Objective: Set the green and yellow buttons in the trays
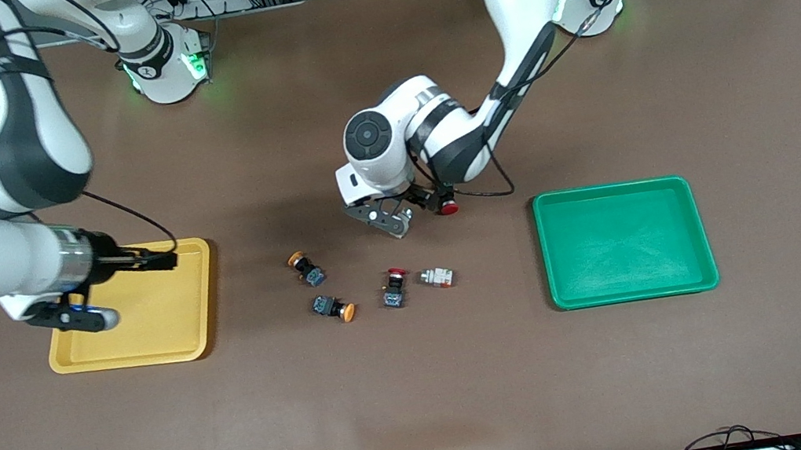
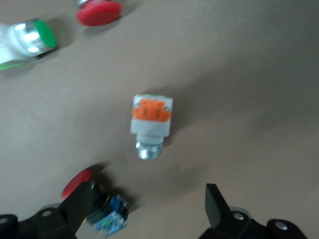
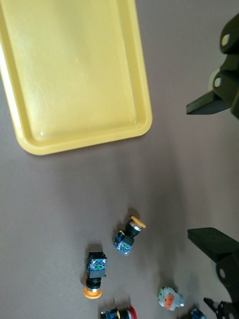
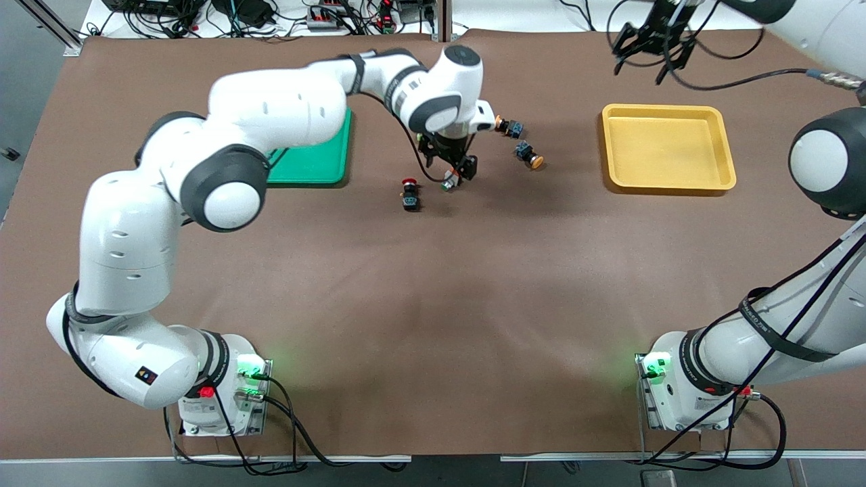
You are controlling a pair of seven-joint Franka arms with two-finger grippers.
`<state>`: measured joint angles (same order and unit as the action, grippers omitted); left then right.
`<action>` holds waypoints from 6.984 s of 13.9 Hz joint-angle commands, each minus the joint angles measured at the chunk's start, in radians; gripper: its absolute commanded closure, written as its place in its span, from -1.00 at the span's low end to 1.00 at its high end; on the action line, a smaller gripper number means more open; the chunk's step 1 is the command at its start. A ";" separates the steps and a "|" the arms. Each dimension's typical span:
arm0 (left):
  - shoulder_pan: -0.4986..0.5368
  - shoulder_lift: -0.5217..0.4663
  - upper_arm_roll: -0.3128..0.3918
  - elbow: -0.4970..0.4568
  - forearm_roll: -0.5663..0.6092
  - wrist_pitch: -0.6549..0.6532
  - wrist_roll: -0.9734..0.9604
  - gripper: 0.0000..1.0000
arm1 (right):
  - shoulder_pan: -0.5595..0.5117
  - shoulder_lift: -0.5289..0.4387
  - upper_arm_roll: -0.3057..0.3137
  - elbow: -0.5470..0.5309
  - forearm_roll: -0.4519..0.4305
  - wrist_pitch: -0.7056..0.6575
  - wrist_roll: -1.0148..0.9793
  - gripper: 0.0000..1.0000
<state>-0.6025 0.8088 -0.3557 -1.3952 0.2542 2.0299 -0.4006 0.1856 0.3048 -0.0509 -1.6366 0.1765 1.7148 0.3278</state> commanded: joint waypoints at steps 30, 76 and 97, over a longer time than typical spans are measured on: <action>0.146 -0.216 0.179 0.035 -0.096 0.011 -0.179 1.00 | 0.274 0.135 -0.009 -0.265 0.001 0.667 -0.122 -1.00; 0.158 0.053 0.104 0.030 -0.121 0.248 -1.469 -1.00 | -0.327 0.183 -0.046 -0.204 -0.066 0.347 -0.477 -1.00; 0.063 0.089 0.213 0.031 -0.121 0.402 -1.466 1.00 | 0.006 0.142 -0.046 -0.109 0.170 0.287 0.466 -1.00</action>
<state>-0.5296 0.9183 -0.1597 -1.3675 0.1386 2.4345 -1.8518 0.1269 0.4528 -0.0883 -1.7491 0.3335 1.9516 0.6182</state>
